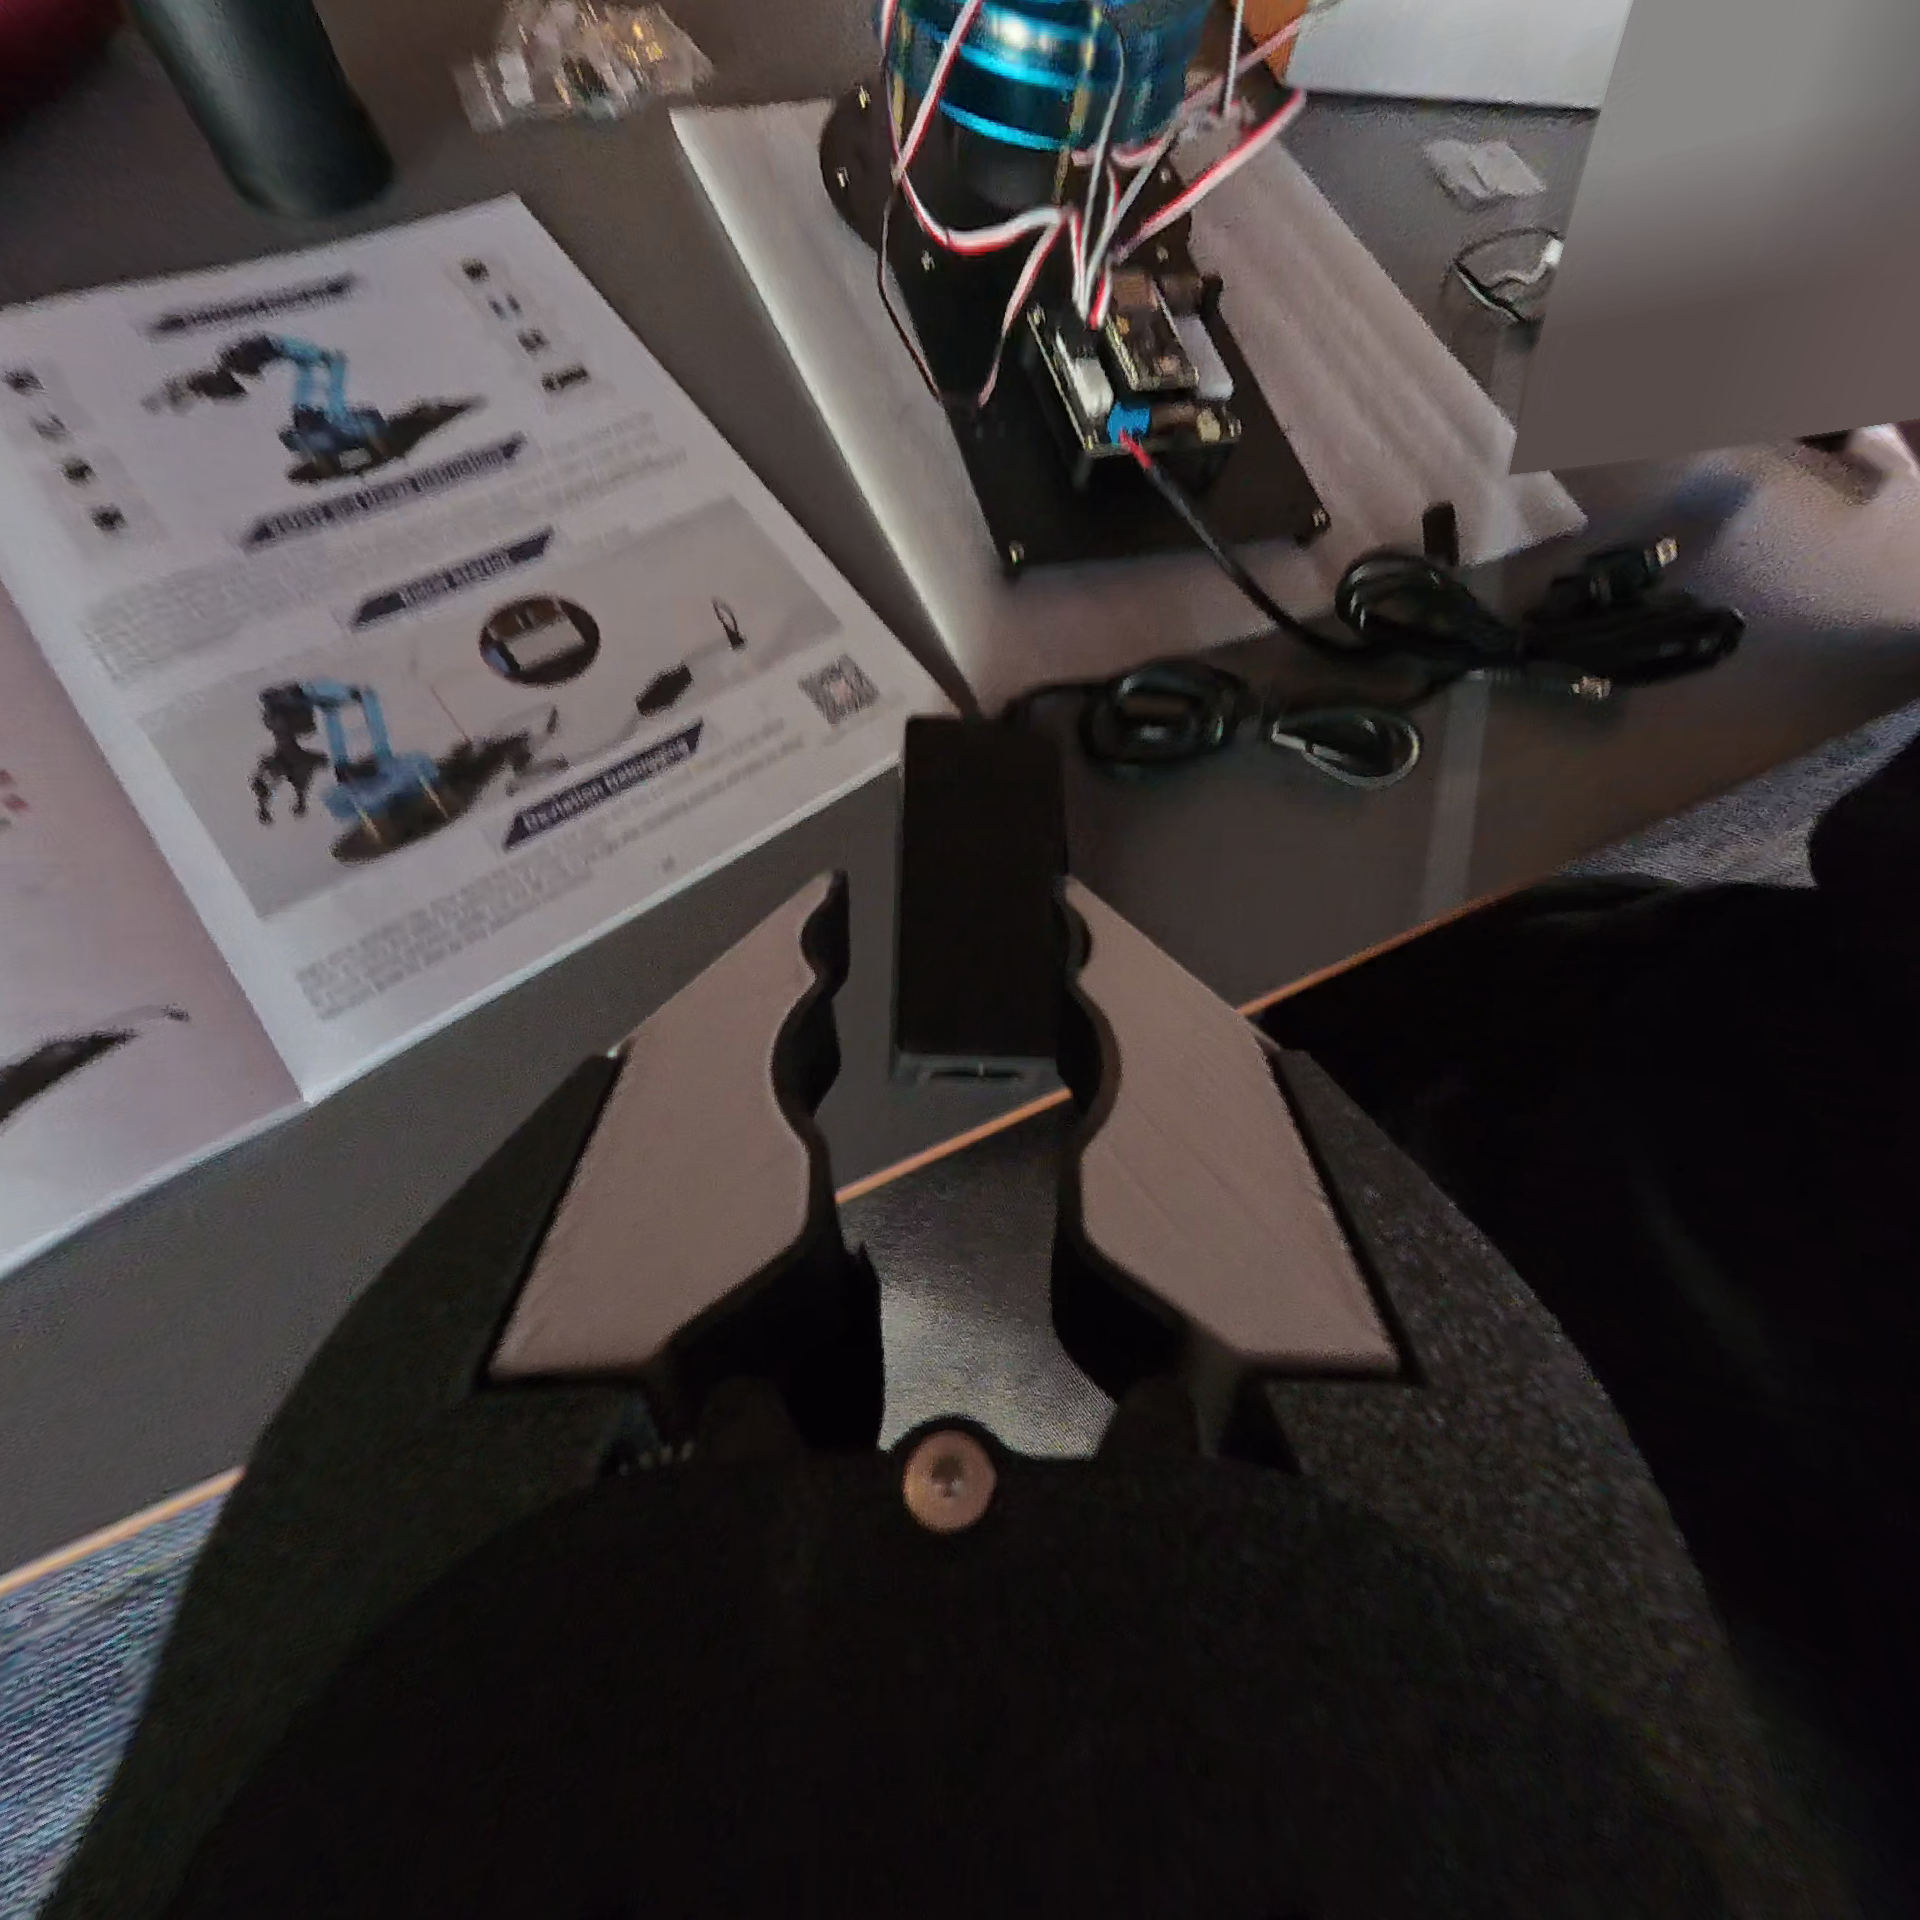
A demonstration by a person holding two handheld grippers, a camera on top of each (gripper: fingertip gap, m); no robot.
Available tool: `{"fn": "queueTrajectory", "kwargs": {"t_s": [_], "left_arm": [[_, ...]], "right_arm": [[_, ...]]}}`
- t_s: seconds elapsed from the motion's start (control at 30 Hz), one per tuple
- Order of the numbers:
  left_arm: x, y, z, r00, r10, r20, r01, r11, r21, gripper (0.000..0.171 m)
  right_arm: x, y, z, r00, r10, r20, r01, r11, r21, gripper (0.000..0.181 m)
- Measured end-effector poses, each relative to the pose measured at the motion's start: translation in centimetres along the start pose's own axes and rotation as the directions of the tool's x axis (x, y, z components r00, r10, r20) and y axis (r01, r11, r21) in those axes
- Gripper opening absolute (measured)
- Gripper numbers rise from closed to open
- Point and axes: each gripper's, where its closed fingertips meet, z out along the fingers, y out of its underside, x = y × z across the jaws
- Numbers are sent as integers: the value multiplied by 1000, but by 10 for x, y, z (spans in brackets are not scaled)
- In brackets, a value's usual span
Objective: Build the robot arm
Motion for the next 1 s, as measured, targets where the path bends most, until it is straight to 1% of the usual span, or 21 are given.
{"fn": "queueTrajectory", "kwargs": {"t_s": [0.07, 0.1, 0.13, 0.2, 0.23, 0.27, 0.33, 0.37, 0.4, 0.43, 0.5, 0.57, 0.6, 0.67, 0.7, 0.77, 0.8, 0.83, 0.87, 0.93, 1.0], "left_arm": [[0, 19, -4, 999, -26, -45, 27, 1000, 8, 40], [2, 27, -7, 997, -40, -70, 41, 999, 16, 43], [4, 35, -10, 995, -45, -85, 47, 999, 26, 43], [6, 48, -21, 996, -15, -92, 23, 996, 82, 44], [6, 51, -26, 996, 5, -94, 7, 992, 122, 44], [6, 53, -30, 995, 7, -96, 9, 987, 163, 43], [10, 60, -36, 990, 18, -136, 10, 978, 206, 45], [13, 67, -37, 988, 43, -149, -11, 978, 209, 45], [13, 76, -36, 989, 64, -133, -36, 979, 203, 45], [13, 85, -35, 991, 84, -106, -62, 979, 193, 46], [14, 101, -35, 995, 90, -44, -80, 978, 192, 45], [16, 108, -38, 1000, 13, -15, -9, 970, 243, 45], [19, 109, -40, 999, -40, -36, 48, 959, 278, 44], [24, 120, -43, 989, -116, -93, 137, 952, 273, 45], [21, 125, -45, 986, -146, -82, 163, 945, 283, 43], [18, 138, -42, 976, -203, -78, 217, 936, 277, 43], [22, 145, -39, 971, -221, -91, 237, 942, 240, 43], [25, 152, -36, 972, -222, -79, 234, 950, 207, 43], [25, 156, -35, 980, -195, -39, 199, 961, 193, 42], [25, 158, -34, 994, -93, 49, 83, 979, 184, 41], [30, 157, -34, 997, -37, 67, 24, 983, 179, 41]], "right_arm": [[-21, 0, 20, 998, -24, 52, 25, 999, -25, 19], [-38, -6, 28, 994, -27, 102, 31, 999, -36, 25], [-65, -17, 35, 983, -60, 176, 63, 998, -9, 31], [-126, -26, 50, 930, -196, 311, 198, 980, 25, 28], [-159, -18, 59, 880, -262, 396, 283, 959, 6, 34], [-192, -5, 66, 813, -291, 504, 354, 935, -32, 43], [-244, 28, 79, 685, -279, 673, 474, 872, -122, 42], [-263, 45, 86, 627, -268, 732, 541, 825, -161, 51], [-277, 61, 94, 568, -276, 775, 627, 755, -191, 53], [-289, 76, 103, 506, -310, 805, 719, 667, -195, 56], [-310, 99, 123, 363, -384, 849, 862, 484, -150, 58], [-325, 117, 141, 236, -387, 892, 943, 312, -114, 58], [-330, 124, 148, 184, -370, 911, 966, 239, -97, 58], [-332, 133, 163, 84, -363, 928, 995, 84, -57, 60], [-332, 136, 169, 32, -363, 931, 999, 22, -26, 61], [-337, 142, 177, -49, -348, 936, 998, -59, 30, 56], [-337, 148, 177, -73, -313, 947, 994, -98, 44, 55], [-338, 151, 180, -101, -315, 944, 989, -132, 62, 55], [-341, 152, 181, -142, -319, 937, 983, -158, 95, 57], [-344, 152, 186, -183, -337, 923, 970, -216, 114, 51], [-344, 150, 190, -210, -353, 912, 956, -269, 116, 47]]}}
